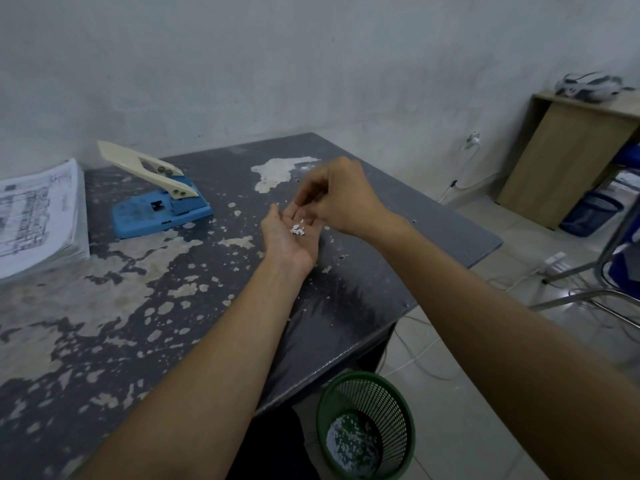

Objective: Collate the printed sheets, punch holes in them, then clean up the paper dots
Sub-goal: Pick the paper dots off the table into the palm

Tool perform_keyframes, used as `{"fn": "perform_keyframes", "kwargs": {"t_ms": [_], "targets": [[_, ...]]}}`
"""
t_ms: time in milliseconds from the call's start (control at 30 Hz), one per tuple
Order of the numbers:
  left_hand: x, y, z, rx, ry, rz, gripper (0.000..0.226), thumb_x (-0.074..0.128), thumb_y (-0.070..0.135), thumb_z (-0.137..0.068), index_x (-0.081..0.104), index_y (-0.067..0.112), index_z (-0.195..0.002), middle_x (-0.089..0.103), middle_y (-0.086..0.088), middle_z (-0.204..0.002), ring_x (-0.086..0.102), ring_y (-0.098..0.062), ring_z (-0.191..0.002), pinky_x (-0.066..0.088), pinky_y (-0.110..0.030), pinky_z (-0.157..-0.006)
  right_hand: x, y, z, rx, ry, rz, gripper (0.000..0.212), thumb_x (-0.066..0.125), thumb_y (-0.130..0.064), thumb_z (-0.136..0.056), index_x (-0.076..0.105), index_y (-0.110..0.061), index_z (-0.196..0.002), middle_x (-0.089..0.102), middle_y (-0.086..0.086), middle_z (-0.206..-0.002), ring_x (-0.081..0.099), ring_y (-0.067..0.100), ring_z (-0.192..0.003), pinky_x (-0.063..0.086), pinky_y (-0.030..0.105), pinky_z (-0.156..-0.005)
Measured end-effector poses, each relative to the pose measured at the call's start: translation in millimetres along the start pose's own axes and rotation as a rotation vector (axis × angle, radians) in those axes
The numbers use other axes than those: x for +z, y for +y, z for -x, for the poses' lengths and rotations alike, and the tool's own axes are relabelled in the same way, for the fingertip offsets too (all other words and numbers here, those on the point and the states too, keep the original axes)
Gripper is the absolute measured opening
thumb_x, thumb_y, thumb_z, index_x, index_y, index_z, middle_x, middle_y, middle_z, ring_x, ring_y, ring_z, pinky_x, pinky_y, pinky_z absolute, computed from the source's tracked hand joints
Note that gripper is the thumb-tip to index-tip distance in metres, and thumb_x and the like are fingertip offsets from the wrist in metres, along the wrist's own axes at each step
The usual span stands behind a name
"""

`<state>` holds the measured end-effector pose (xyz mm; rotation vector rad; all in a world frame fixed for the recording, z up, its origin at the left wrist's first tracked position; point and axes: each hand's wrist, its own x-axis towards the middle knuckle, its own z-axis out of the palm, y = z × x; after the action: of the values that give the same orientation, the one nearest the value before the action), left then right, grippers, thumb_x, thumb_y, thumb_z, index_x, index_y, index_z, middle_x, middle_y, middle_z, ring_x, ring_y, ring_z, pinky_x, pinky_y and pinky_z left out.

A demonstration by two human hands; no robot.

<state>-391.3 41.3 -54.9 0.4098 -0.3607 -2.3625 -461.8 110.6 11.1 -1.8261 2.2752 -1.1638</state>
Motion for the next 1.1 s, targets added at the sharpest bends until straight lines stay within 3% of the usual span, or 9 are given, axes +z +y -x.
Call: {"fn": "perform_keyframes", "kwargs": {"t_ms": [67,200,333,400,467,567,700,833,1100], "targets": [[1.0,0.0,-1.0,-0.002,0.009,-0.002,0.055,0.025,0.037,-0.108,0.061,-0.004,-0.104,0.072,-0.02,-0.089,0.068,-0.027,-0.091,0.055,-0.039,-0.087,-1.5,7.3,0.5,0.007,0.032,-0.031,0.013,0.078,0.006,-0.073,0.079,-0.003,-0.082,0.074,0.005,-0.076,0.071,0.012,-0.071,0.059,0.026,-0.074],[5.6,0.4,-10.2,-0.009,0.021,-0.006,0.059,0.023,0.038,-0.108,0.055,-0.009,-0.122,0.064,-0.026,-0.117,0.063,-0.034,-0.11,0.045,-0.043,-0.107,-6.3,39.6,6.2,0.091,0.203,-0.004,0.015,0.074,0.005,-0.074,0.079,-0.008,-0.081,0.071,-0.003,-0.069,0.064,-0.001,-0.061,0.053,0.014,-0.066],[14.0,3.2,-24.4,-0.017,0.034,-0.007,0.059,0.022,0.038,-0.109,0.053,-0.01,-0.123,0.06,-0.028,-0.128,0.058,-0.038,-0.123,0.042,-0.046,-0.11,-16.5,91.8,18.3,0.364,0.372,0.154,0.028,0.058,0.008,-0.077,0.077,-0.003,-0.094,0.075,0.011,-0.094,0.07,0.023,-0.088,0.048,0.02,-0.076],[16.0,2.9,-31.7,-0.016,0.045,-0.002,0.058,0.023,0.038,-0.109,0.054,-0.009,-0.121,0.06,-0.028,-0.128,0.058,-0.038,-0.123,0.042,-0.046,-0.11,-14.8,113.1,24.6,0.507,0.31,0.199,0.035,0.055,0.006,-0.078,0.072,0.001,-0.108,0.07,0.016,-0.11,0.064,0.031,-0.105,0.049,0.028,-0.088],[16.4,1.8,-38.4,-0.011,0.047,0.011,0.058,0.023,0.037,-0.109,0.053,-0.01,-0.124,0.059,-0.028,-0.129,0.057,-0.038,-0.123,0.042,-0.046,-0.111,-6.4,123.0,27.0,0.551,0.214,0.251,0.027,0.052,0.005,-0.078,0.069,0.005,-0.099,0.068,0.022,-0.105,0.057,0.04,-0.106,0.048,0.036,-0.088],[16.4,-0.8,-45.9,-0.004,0.038,0.035,0.058,0.024,0.037,-0.109,0.052,-0.01,-0.126,0.059,-0.028,-0.129,0.057,-0.038,-0.124,0.042,-0.046,-0.111,4.9,122.8,23.6,0.481,0.118,0.285,0.023,0.05,0.009,-0.072,0.066,0.007,-0.088,0.067,0.026,-0.094,0.056,0.041,-0.097,0.045,0.038,-0.078],[13.8,-1.5,-50.2,-0.007,0.02,0.051,0.057,0.026,0.037,-0.108,0.051,-0.011,-0.127,0.059,-0.029,-0.128,0.056,-0.039,-0.124,0.041,-0.047,-0.111,6.3,121.1,24.3,0.328,0.131,0.153,0.046,0.048,0.018,-0.071,0.072,0.001,-0.107,0.072,0.017,-0.108,0.064,0.033,-0.104,0.05,0.034,-0.089],[12.6,0.7,-49.5,-0.01,0.013,0.055,0.058,0.027,0.037,-0.108,0.051,-0.011,-0.129,0.06,-0.029,-0.126,0.057,-0.04,-0.123,0.041,-0.047,-0.111,3.0,131.5,18.3,0.394,0.193,0.11,0.054,0.045,0.015,-0.078,0.064,-0.002,-0.126,0.065,0.015,-0.126,0.059,0.03,-0.119,0.044,0.031,-0.1],[11.2,3.0,-41.5,-0.003,0.007,0.046,0.06,0.025,0.038,-0.108,0.05,-0.011,-0.132,0.061,-0.029,-0.126,0.059,-0.039,-0.121,0.042,-0.046,-0.11,9.8,129.3,1.8,0.217,-0.098,0.209,0.066,0.044,0.02,-0.075,0.059,-0.01,-0.133,0.056,0.011,-0.139,0.049,0.029,-0.129,0.037,0.034,-0.104]]}}
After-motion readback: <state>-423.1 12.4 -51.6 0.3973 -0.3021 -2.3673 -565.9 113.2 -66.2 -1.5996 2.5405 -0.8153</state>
